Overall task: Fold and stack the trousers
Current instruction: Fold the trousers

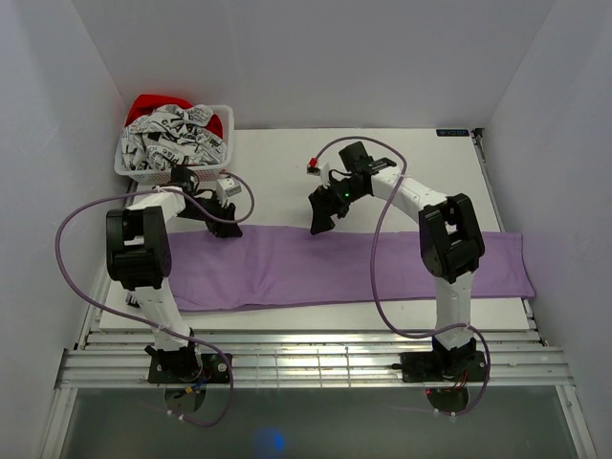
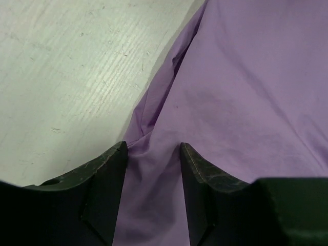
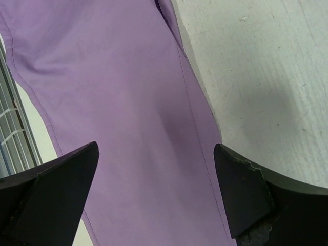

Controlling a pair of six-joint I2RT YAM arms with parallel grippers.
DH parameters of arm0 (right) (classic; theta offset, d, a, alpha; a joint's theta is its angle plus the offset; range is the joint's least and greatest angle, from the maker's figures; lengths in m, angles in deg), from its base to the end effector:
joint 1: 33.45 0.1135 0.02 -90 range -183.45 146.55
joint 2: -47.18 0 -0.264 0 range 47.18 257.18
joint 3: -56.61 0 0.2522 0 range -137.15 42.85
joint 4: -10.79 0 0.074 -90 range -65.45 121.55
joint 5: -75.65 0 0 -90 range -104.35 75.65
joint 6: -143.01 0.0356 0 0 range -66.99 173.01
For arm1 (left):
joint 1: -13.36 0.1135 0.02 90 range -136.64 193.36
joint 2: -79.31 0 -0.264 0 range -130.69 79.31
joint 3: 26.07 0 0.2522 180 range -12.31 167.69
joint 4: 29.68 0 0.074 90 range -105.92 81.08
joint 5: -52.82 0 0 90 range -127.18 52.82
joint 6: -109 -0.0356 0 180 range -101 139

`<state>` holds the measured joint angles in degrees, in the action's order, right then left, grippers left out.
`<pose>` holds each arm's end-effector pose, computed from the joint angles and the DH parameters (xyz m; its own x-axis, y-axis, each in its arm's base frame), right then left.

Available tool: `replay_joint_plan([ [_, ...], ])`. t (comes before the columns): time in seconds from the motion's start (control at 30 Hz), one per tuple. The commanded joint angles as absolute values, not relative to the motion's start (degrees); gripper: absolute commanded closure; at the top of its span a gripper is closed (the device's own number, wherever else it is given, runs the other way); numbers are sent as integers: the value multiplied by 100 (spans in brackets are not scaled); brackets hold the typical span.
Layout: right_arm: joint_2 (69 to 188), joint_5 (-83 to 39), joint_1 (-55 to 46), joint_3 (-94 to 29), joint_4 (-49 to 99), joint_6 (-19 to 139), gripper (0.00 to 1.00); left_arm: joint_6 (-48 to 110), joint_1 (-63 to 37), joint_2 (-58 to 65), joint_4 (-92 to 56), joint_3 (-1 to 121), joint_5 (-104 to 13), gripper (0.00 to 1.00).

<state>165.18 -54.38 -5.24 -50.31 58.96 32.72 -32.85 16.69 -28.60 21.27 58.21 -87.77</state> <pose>0.3797 0.2297 0.2111 -0.4843 -0.5611 -0.6712 -0.8739 0.3462 0.3412 0.3589 -0.0067 0.1705 -0.4622 0.4732 -0.7500 0.8607 0.4429 -0.2510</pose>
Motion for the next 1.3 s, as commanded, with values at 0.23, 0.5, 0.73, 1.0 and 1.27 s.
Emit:
replay_joint_plan([
  [0.23,16126,-5442,-682,-5110,5813,3183,6,-3699,1670,-2212,2688,5739,-9457,99],
  [0.5,16003,-5829,-682,-4741,5154,3833,25,-3925,1117,-367,1836,3930,-8746,100],
  [0.73,16047,-6225,-541,-4293,4670,4404,46,-4357,659,329,1476,2479,-7806,100],
  [1.0,15950,-5961,-120,-3686,4188,4563,47,-4437,466,434,1124,1758,-6901,100],
  [1.27,16266,-5786,206,-3695,4265,4607,48,-3981,439,399,957,1748,-6838,75],
])
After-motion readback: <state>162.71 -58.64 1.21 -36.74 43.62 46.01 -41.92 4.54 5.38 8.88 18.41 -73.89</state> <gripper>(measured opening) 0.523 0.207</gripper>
